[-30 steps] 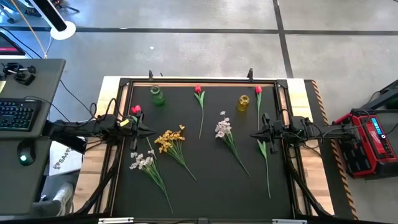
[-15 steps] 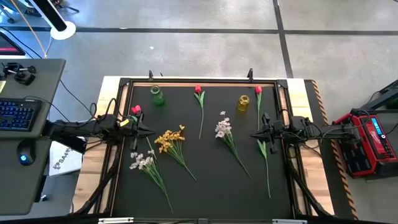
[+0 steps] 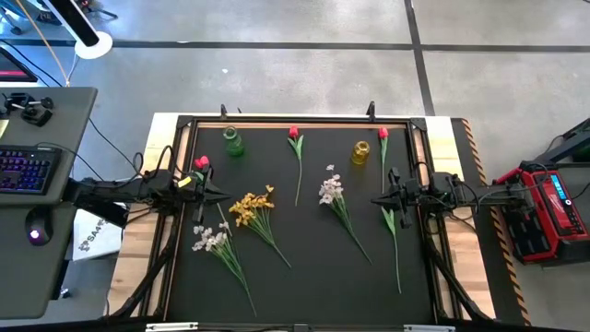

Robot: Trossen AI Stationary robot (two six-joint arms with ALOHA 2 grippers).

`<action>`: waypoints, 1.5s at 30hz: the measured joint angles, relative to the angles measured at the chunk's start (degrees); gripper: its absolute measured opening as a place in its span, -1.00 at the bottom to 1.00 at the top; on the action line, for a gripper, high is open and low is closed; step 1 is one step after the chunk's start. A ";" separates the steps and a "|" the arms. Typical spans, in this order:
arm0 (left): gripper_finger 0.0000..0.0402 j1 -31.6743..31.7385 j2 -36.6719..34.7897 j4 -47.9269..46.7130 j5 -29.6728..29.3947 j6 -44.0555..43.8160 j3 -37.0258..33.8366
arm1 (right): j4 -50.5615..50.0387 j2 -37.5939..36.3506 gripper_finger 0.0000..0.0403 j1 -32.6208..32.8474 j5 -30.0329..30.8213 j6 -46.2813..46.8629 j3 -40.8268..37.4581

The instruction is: Sort flowers into vase by color

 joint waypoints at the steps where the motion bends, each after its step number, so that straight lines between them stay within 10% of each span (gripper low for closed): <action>1: -1.00 0.00 0.00 -0.01 0.01 0.00 0.00 | -0.01 0.00 -1.00 0.00 0.00 -0.02 0.00; 31: -1.00 -0.01 0.00 0.05 0.01 -0.07 0.02 | 0.61 0.00 -1.00 0.00 0.00 0.14 0.00; 45: -1.00 -0.02 0.00 0.53 0.02 -3.20 0.01 | 10.22 1.43 -1.00 0.77 6.88 20.62 1.35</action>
